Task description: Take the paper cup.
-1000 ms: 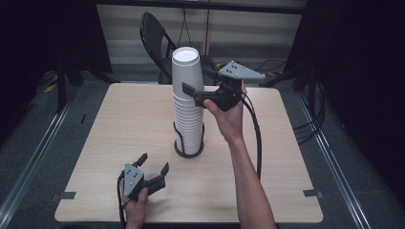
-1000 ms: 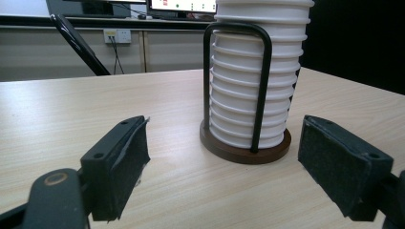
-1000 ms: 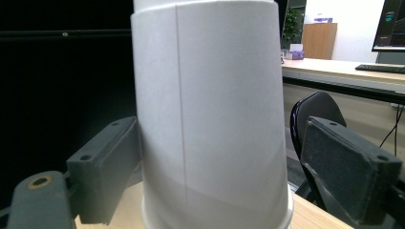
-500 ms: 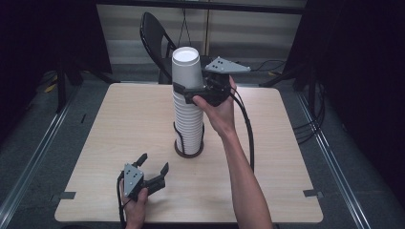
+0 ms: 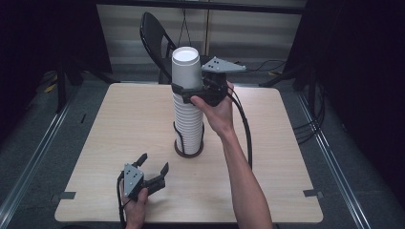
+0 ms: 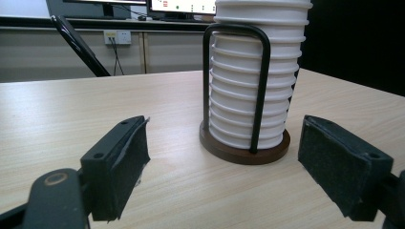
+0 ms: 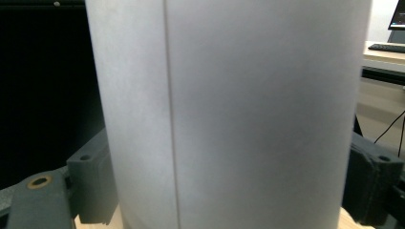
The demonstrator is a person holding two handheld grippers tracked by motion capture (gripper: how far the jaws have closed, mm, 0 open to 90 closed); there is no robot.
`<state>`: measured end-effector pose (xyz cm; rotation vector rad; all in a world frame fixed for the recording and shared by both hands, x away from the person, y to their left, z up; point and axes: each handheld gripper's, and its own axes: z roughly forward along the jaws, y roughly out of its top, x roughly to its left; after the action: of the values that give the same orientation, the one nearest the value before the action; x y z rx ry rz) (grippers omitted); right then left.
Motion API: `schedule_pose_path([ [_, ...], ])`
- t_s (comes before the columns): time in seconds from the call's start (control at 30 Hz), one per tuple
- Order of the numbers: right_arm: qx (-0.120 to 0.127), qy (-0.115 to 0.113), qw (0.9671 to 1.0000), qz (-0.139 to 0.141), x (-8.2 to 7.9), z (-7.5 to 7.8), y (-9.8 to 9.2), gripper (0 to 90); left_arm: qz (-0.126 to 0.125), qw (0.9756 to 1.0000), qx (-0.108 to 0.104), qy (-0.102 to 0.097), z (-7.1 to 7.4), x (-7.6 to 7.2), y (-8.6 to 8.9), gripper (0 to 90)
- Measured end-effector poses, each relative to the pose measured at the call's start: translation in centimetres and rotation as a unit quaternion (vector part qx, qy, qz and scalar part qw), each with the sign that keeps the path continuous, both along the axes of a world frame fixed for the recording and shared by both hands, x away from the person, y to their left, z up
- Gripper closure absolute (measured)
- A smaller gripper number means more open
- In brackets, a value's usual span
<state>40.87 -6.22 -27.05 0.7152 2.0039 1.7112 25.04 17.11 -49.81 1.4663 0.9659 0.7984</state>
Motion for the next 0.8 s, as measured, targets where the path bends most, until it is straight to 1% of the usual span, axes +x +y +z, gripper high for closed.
schedule_pose_path([
  [0.43,-0.003,-0.004,1.0,0.001,0.01,0.06,0.03,12.5,0.0,1.0,0.0,0.0,0.0,0.01,-0.01,17.4],
  [0.8,-0.01,-0.005,0.9999,0.001,0.06,0.23,0.11,12.6,0.001,1.0,-0.002,0.001,0.0,0.0,-0.01,17.4],
])
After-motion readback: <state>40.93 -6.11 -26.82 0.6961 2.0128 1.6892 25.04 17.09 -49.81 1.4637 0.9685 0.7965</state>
